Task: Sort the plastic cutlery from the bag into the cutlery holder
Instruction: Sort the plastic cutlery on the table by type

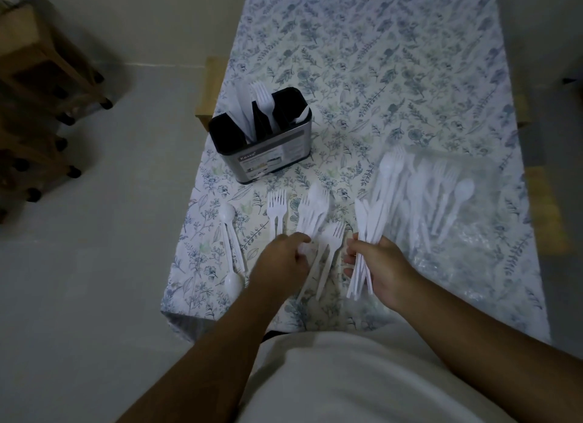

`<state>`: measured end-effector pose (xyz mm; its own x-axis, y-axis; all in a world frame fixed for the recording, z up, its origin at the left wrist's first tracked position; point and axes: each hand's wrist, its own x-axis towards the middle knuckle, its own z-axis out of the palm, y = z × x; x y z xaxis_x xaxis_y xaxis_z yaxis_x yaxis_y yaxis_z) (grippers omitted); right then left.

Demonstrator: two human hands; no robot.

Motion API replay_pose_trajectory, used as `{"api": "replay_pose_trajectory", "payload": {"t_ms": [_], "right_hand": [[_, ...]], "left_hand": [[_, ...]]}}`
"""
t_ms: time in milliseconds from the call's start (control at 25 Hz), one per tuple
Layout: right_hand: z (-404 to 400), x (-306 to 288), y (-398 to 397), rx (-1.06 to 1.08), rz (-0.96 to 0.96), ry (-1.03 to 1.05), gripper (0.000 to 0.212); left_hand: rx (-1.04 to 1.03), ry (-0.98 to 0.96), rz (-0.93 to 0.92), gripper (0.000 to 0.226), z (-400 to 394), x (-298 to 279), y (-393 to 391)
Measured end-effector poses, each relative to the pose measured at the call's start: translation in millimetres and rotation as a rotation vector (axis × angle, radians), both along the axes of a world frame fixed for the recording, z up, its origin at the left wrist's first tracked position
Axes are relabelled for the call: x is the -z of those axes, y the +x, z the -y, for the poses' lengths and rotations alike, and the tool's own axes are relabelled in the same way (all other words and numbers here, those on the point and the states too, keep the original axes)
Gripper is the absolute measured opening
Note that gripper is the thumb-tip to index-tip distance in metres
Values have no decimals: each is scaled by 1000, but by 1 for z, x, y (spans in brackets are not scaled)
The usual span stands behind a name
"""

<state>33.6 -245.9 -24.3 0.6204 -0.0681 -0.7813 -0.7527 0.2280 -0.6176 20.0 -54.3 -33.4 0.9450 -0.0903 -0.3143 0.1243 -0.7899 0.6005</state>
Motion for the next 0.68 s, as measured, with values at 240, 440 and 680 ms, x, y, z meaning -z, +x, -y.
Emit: {"api": "replay_pose_trajectory", "payload": {"t_ms": [240,440,680], "right_hand": [[7,2,-2,-5,-23,-28,9],[8,4,-4,-55,7,6,8],[2,-2,-3,-92,64,176,16]], "left_hand": [[-29,162,2,14,20,-4,-5],[41,273,-186,23,31,1,-5],[52,-79,5,29,41,-29,-5]]}}
